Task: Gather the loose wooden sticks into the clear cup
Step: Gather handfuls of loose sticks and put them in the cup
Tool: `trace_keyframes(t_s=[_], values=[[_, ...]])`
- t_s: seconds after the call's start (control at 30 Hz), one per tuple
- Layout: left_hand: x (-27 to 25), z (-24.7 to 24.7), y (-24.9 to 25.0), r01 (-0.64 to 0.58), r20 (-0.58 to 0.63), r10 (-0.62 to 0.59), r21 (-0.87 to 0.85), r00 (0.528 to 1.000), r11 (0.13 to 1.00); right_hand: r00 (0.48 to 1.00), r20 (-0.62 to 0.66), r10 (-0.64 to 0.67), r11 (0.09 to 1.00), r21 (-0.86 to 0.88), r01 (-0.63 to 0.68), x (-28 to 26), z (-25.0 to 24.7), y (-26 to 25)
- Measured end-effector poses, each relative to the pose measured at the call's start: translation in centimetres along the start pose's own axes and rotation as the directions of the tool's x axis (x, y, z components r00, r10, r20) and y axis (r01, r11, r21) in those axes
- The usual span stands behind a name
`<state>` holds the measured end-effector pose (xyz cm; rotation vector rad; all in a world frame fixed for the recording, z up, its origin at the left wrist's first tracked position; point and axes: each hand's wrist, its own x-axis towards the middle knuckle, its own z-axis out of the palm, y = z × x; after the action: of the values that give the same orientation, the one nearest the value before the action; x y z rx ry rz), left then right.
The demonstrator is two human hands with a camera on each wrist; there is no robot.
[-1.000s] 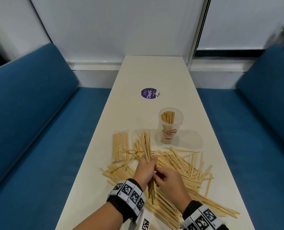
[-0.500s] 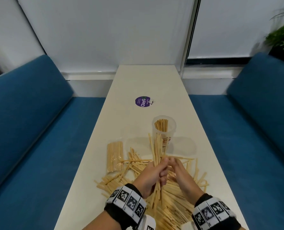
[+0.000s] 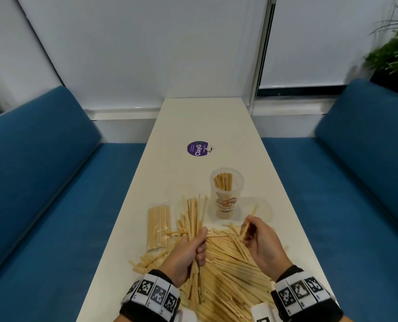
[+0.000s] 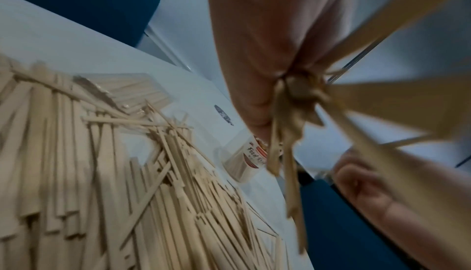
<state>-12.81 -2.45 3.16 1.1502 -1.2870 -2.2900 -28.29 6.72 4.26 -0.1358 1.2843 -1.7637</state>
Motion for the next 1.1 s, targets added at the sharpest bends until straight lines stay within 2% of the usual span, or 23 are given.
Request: trace_keyframes(t_s=[0.1,0.2,0.3,0.4,0.47,0.57,0.7,0.87,0.97,1.03,1.1], values=[[0.4,0.7,-0.1,0.012,-0.021,-0.011,0.009,1.0,1.0,0.992,0.125,0.022,0.998,0.048,-0.028,-1.0,1.3,-0.5],[0.0,1.9,0.0,0.039,-0.014,-0.039,-0.008,0.999,0.999,0.98,0.196,0.018,0.998,0.051,-0.029,-1.9,2.3,-0.5],[0.3,2.2,0.1,0.017,-0.024,-0.02,-0.103,1.0,0.995,0.966,0.25,0.062,0.998,0.0,-0.064,-2.5,2.5,0.3],[0.8,2.2,-0.1,0.001,-0.088,-0.009,-0.089,0.996,0.996,0.938,0.317,0.141,0.99,-0.071,-0.124,-2.9,2.5,1.1],[0.9,2.0,-0.2,0.0,-0.123,-0.013,-0.108,0.992,0.994,0.926,0.345,0.149,0.983,-0.154,-0.101,-3.1,2.5,1.2],[0.5,1.6,0.1,-0.022,-0.123,0.01,-0.097,0.992,0.995,0.954,0.296,0.056,0.939,-0.341,0.051,-3.2,2.5,1.1],[0.1,1.9,0.1,-0.052,-0.111,0.048,-0.041,0.993,0.998,0.965,0.25,-0.077,0.788,-0.577,0.213,-2.4,2.6,1.8],[-0.3,2.0,0.2,-0.058,-0.114,0.048,-0.09,0.992,0.994,0.943,0.241,-0.228,0.703,-0.629,0.331,-2.2,2.9,3.3],[-0.3,1.6,0.2,-0.112,-0.118,0.099,-0.117,0.988,0.987,0.928,0.289,-0.233,0.66,-0.654,0.369,-2.2,2.7,3.5],[-0.3,1.7,0.2,-0.16,-0.162,0.146,-0.073,0.976,0.984,0.926,0.287,-0.244,0.663,-0.648,0.375,-2.4,2.7,3.7],[-0.4,2.0,0.4,-0.217,-0.218,0.21,-0.008,0.953,0.976,0.955,0.224,-0.195,0.726,-0.622,0.294,-2.5,2.9,3.7]])
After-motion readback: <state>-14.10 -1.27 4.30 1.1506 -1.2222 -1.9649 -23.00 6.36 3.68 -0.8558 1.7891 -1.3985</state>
